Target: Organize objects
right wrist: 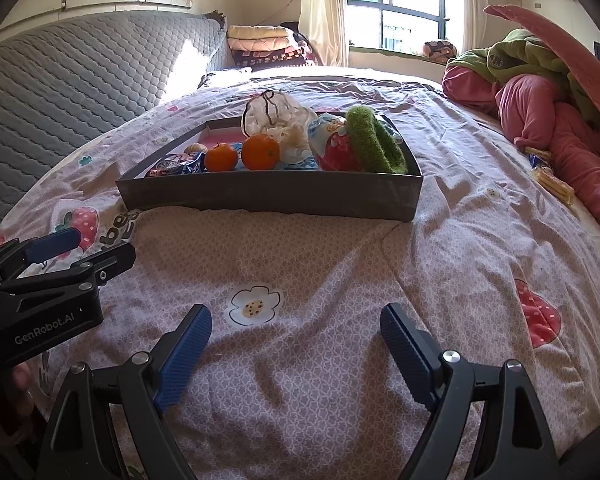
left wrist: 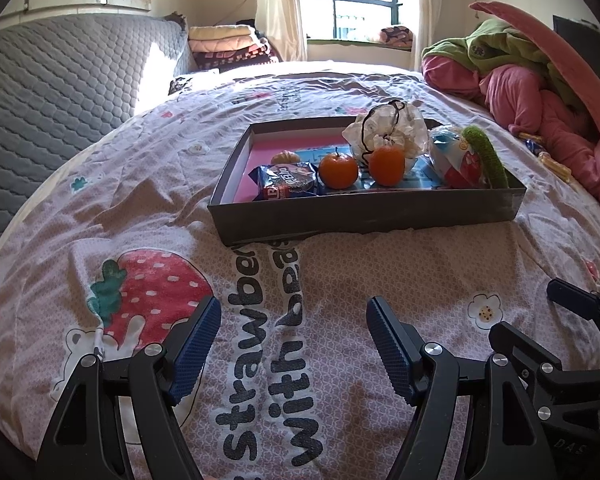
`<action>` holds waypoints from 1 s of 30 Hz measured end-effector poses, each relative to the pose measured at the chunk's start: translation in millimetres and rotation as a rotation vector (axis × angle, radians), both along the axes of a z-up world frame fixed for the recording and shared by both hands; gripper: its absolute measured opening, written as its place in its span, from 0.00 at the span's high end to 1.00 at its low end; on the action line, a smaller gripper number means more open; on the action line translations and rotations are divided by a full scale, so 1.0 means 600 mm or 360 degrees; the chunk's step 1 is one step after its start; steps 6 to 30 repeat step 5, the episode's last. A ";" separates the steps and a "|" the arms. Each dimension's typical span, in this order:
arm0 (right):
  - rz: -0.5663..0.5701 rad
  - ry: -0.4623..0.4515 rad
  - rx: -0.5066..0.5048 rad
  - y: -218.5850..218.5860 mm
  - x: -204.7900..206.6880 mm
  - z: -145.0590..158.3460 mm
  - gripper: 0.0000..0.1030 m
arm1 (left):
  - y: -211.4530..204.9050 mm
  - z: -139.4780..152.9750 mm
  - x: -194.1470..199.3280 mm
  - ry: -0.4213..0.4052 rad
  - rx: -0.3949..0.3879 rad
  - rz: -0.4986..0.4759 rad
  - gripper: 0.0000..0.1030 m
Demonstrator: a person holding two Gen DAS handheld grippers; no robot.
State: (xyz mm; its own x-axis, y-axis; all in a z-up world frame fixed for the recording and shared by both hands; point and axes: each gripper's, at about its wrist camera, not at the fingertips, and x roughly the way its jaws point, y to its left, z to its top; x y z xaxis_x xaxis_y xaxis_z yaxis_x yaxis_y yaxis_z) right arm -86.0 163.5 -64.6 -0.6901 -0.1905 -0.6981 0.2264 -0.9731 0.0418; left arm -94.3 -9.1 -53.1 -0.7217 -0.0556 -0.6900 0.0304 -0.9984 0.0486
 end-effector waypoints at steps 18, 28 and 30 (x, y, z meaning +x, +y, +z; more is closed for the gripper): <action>-0.0005 -0.0003 -0.0002 0.001 0.000 -0.001 0.17 | -0.001 -0.001 0.000 -0.0010 0.0018 -0.0007 0.26; -0.0005 -0.0003 -0.0002 0.001 0.000 -0.001 0.17 | -0.001 -0.001 0.000 -0.0010 0.0018 -0.0007 0.26; -0.0005 -0.0003 -0.0002 0.001 0.000 -0.001 0.17 | -0.001 -0.001 0.000 -0.0010 0.0018 -0.0007 0.26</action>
